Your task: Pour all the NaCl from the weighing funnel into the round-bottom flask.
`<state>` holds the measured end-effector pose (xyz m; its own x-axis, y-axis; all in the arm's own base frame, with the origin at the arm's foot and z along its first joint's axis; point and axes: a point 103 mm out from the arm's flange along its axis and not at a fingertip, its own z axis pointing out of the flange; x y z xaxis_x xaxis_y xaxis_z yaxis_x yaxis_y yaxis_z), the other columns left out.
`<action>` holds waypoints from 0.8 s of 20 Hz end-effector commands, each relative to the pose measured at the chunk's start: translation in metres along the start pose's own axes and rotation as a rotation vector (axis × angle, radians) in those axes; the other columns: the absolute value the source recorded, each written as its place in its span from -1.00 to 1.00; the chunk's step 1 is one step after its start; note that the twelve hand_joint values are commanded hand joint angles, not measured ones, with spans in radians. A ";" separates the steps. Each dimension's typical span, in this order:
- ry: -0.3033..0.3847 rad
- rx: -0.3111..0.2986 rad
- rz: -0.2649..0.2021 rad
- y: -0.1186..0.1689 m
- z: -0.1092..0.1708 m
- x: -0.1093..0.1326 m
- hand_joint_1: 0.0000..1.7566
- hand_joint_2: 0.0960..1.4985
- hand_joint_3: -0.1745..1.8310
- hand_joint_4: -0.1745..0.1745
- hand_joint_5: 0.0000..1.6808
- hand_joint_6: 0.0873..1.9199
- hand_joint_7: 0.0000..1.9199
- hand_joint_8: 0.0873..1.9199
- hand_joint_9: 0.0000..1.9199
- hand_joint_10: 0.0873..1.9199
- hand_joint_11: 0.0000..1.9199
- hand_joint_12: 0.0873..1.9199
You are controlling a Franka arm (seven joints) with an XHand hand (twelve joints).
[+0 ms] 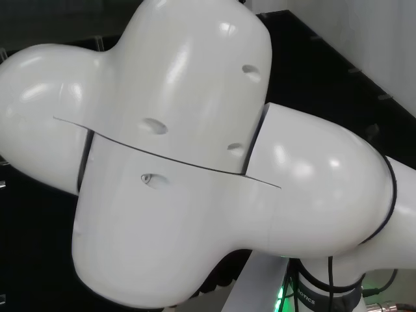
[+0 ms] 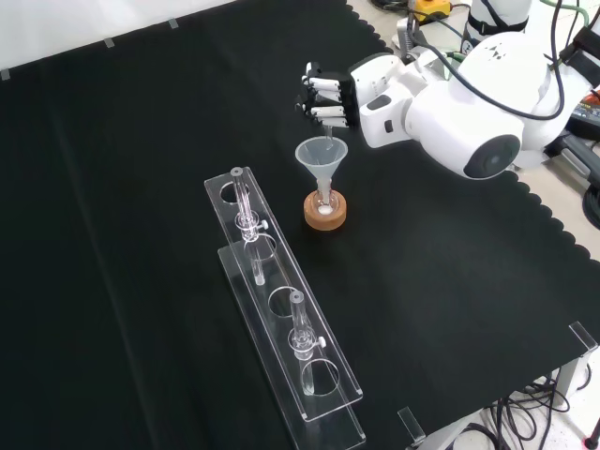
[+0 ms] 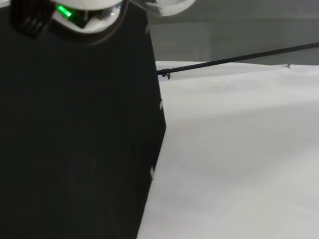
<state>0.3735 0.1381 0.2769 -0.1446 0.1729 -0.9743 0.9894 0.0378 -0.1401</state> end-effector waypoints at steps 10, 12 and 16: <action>0.271 0.055 -0.017 0.003 0.011 -0.014 0.29 -0.19 -0.23 1.00 0.60 -0.53 -0.22 -0.43 0.24 -0.99 0.04 -0.09; 0.284 0.052 -0.022 0.004 0.013 -0.016 0.29 -0.19 -0.23 1.00 0.60 -0.53 -0.22 -0.43 0.24 -0.99 0.04 -0.09; 0.349 0.060 -0.028 0.004 0.016 -0.019 0.29 -0.19 -0.23 1.00 0.60 -0.53 -0.23 -0.44 0.24 -0.99 0.03 -0.09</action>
<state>0.3800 0.1218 0.2908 -0.1510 0.4366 -0.8869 0.9848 -0.0109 -0.1731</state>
